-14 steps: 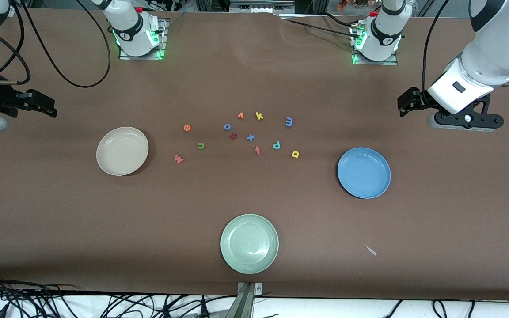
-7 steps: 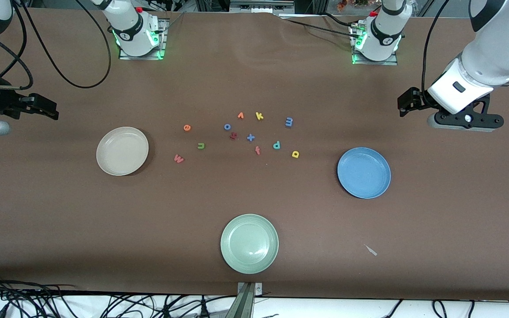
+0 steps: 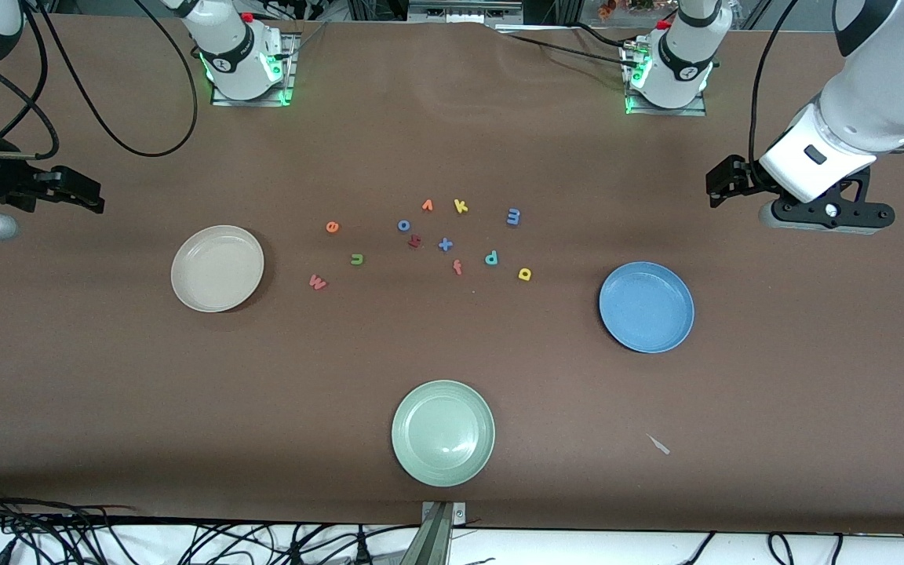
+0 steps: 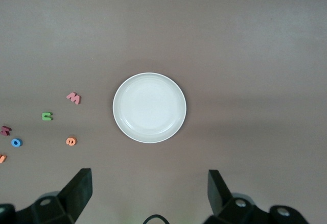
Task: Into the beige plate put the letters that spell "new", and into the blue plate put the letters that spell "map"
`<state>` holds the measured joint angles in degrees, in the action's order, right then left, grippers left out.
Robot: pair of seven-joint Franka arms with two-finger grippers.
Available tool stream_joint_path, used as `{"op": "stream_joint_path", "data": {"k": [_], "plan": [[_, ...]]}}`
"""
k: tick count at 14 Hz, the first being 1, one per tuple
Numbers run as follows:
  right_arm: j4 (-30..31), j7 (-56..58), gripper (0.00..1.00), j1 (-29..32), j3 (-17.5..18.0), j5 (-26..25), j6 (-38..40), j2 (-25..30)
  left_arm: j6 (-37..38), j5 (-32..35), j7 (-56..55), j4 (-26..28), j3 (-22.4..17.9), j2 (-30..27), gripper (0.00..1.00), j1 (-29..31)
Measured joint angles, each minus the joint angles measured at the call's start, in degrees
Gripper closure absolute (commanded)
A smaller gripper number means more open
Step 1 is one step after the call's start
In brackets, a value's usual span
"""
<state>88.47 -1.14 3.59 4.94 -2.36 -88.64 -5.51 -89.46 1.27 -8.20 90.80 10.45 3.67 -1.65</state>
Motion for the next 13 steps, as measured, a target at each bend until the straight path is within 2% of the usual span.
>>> {"op": "stream_joint_path", "data": {"k": [13], "plan": [[0.00,-1.19,0.00,-0.08,0.25,-0.01,1.65,0.65,0.00,0.00,0.00,0.00,0.00,0.00,0.00,0.00]]}}
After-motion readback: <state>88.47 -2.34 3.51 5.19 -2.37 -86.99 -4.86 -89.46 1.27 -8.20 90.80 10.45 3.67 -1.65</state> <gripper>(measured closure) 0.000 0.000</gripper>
